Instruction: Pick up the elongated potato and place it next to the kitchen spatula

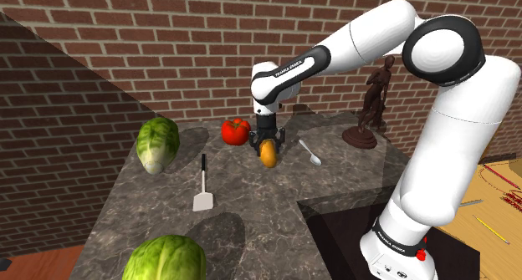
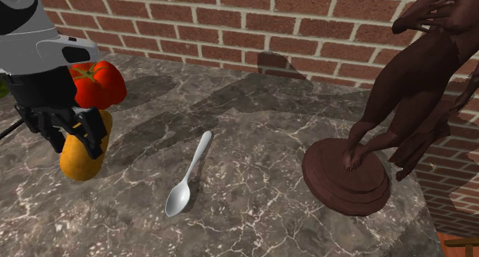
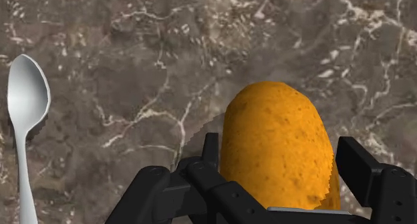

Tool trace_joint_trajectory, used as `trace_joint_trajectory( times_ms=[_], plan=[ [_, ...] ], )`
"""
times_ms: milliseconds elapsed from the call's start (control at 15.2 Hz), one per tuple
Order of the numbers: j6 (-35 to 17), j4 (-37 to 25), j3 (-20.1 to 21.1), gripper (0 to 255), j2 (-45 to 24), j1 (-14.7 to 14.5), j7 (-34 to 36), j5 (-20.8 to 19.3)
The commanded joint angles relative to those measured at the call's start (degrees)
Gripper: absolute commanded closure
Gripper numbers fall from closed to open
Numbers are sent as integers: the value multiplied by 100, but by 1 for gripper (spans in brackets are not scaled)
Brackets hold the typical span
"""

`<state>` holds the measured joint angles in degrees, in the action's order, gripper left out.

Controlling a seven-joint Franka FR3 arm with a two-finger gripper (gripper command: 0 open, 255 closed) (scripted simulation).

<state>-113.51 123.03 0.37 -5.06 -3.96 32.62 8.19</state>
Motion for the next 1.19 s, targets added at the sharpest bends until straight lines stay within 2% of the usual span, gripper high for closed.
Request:
trace_joint_trajectory(
  times_ms=[0,132,198,528,792,1122],
  plan=[
    [19,32,10,255,-23,-9,2,5],
    [19,32,9,255,-23,-10,2,5],
    [24,14,2,0,-37,-3,-10,2],
    [19,32,9,0,-23,-10,2,5],
    [744,-573,-33,0,95,35,31,-51],
    [744,-573,-33,0,95,35,31,-51]
  ],
)
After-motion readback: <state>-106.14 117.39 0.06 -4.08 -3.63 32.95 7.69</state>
